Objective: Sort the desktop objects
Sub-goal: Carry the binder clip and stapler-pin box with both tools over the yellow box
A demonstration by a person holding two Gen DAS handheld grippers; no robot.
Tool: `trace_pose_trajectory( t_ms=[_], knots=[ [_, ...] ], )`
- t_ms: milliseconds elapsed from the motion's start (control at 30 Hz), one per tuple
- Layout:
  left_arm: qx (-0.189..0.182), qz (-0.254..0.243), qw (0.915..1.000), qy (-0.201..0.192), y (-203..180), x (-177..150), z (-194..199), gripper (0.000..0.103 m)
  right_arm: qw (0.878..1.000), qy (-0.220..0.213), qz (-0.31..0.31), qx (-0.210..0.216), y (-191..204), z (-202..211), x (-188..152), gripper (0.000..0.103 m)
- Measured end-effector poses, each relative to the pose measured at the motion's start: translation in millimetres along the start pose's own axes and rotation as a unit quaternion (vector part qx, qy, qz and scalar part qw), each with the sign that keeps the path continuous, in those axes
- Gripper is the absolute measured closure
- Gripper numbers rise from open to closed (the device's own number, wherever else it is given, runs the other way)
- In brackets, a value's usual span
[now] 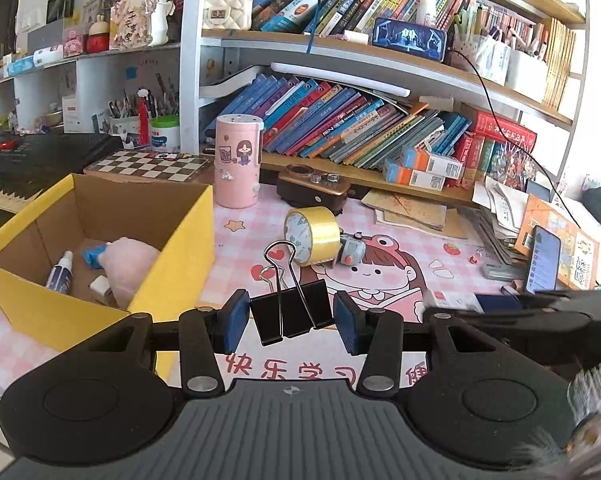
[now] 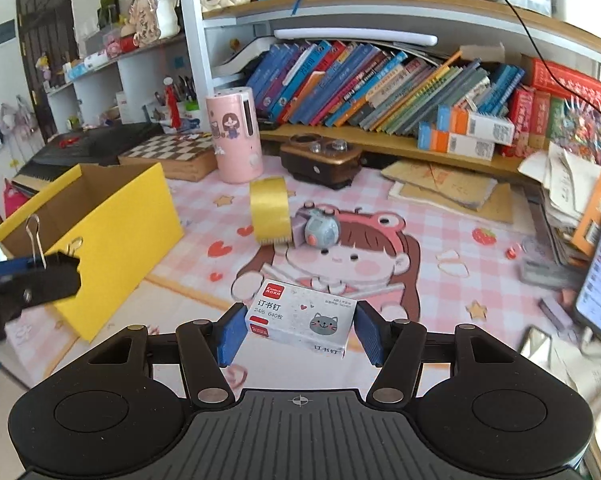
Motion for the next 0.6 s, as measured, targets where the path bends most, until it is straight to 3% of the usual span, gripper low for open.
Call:
trace_pose_trajectory(
  t_ms=[267, 600],
  knots=[
    [-0.017, 0.001, 0.9997, -0.017, 21, -2, 23, 0.059, 0.999, -0.004, -0.034, -0.009, 25, 30, -11, 0.044],
    [-0.04, 0.012, 0.999, -0.017, 74, -14, 51, 0.059, 0.999, -0.009, -0.024, -0.021, 91, 50, -20, 0.044]
  ],
)
Point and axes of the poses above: each gripper's, at about its wrist camera, not at the fingertips, and z roughly against the way its jaws point, y to its left, x to its top, the point moved 6 cm from there along -z, roughly the way its jaws point, and after that the axes turned 9 degrees about x, right-handed, at the moved point
